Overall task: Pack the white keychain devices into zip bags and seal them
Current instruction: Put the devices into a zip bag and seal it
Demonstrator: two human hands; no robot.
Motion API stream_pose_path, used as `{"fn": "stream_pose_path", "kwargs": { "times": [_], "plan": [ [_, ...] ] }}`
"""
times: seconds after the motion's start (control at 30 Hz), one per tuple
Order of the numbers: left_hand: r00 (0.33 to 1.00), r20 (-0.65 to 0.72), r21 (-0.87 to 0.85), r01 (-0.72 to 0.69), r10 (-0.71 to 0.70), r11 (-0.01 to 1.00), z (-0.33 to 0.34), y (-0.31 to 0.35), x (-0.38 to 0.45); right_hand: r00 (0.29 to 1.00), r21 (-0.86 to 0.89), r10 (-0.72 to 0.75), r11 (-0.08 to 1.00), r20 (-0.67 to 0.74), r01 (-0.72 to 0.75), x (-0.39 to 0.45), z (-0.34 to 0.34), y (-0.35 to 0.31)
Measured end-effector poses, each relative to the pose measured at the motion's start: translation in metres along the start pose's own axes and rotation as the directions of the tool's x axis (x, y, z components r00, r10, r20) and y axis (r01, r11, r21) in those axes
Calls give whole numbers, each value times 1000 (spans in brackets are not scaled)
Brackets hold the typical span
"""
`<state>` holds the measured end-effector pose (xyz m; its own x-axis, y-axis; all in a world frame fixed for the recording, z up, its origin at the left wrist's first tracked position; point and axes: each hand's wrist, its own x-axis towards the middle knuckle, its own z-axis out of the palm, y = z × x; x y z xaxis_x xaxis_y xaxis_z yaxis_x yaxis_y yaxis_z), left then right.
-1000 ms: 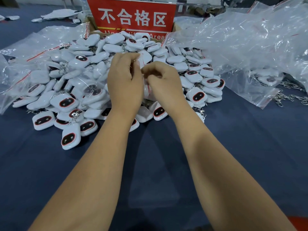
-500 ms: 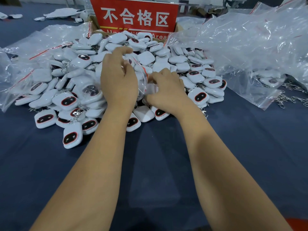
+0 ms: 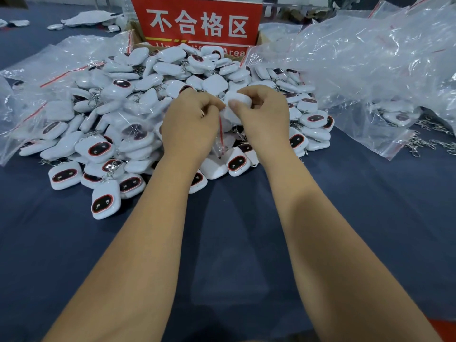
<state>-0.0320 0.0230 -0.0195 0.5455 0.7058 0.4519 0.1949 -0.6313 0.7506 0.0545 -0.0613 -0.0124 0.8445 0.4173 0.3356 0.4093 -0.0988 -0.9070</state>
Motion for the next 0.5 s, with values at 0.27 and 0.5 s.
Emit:
{"fn": "stream_pose_path", "kwargs": {
  "times": [0.27, 0.5],
  "plan": [
    [999, -45, -3, -15, 14, 1000, 1, -4, 0, 996, 203, 45, 979, -80, -28, -5, 2, -4],
    [997, 32, 33, -78, 77, 996, 3, -4, -1, 998, 341, 42, 940, -52, -22, -6, 3, -8]
  ]
}}
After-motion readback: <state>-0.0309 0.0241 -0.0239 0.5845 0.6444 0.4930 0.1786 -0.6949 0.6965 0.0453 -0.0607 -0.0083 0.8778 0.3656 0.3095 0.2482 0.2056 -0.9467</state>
